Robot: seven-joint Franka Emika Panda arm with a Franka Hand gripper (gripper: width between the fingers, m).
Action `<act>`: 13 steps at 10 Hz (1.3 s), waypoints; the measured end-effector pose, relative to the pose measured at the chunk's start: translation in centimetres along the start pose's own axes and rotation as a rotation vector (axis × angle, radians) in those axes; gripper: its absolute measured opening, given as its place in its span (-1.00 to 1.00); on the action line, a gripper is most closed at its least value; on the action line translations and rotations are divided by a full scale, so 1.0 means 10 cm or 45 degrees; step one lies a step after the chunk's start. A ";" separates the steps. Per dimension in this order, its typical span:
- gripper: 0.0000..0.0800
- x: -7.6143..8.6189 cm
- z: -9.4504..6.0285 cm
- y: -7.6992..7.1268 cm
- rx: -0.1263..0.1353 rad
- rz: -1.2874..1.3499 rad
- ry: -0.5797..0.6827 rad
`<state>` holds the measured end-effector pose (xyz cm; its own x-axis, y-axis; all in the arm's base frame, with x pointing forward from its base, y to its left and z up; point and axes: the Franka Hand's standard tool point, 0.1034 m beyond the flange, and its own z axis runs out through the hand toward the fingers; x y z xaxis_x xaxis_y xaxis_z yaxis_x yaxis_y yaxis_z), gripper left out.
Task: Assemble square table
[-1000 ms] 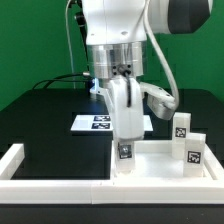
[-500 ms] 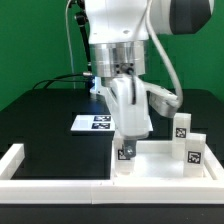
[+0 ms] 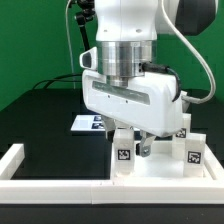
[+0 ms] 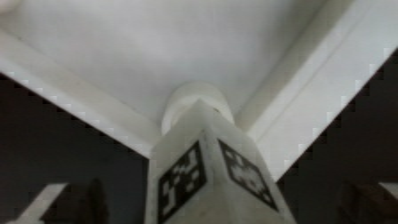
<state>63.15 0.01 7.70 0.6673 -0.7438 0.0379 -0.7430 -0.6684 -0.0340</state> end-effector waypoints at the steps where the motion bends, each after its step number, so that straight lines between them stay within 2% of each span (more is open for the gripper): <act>1: 0.62 0.01 -0.01 -0.01 -0.016 -0.238 0.029; 3: 0.62 -0.02 0.02 -0.04 -0.017 -0.479 0.059; 6: 0.57 -0.01 0.02 -0.04 -0.014 -0.440 0.058; 7: 0.09 -0.02 0.02 -0.04 -0.011 -0.345 0.058; 8: 0.09 -0.02 0.02 -0.04 -0.009 -0.260 0.057; 9: -0.28 -0.02 0.02 -0.04 -0.008 -0.179 0.056; 11: -0.27 -0.02 0.03 -0.03 0.001 0.052 0.058; 13: -0.27 -0.01 0.03 0.01 0.034 0.399 0.081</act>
Offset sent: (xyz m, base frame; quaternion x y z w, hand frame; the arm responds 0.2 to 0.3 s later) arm 0.0000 0.0000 0.0000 0.0000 0.0000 -0.1296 0.9916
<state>63.01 -0.02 7.38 0.4008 -0.9123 0.0837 -0.9099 -0.4070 -0.0797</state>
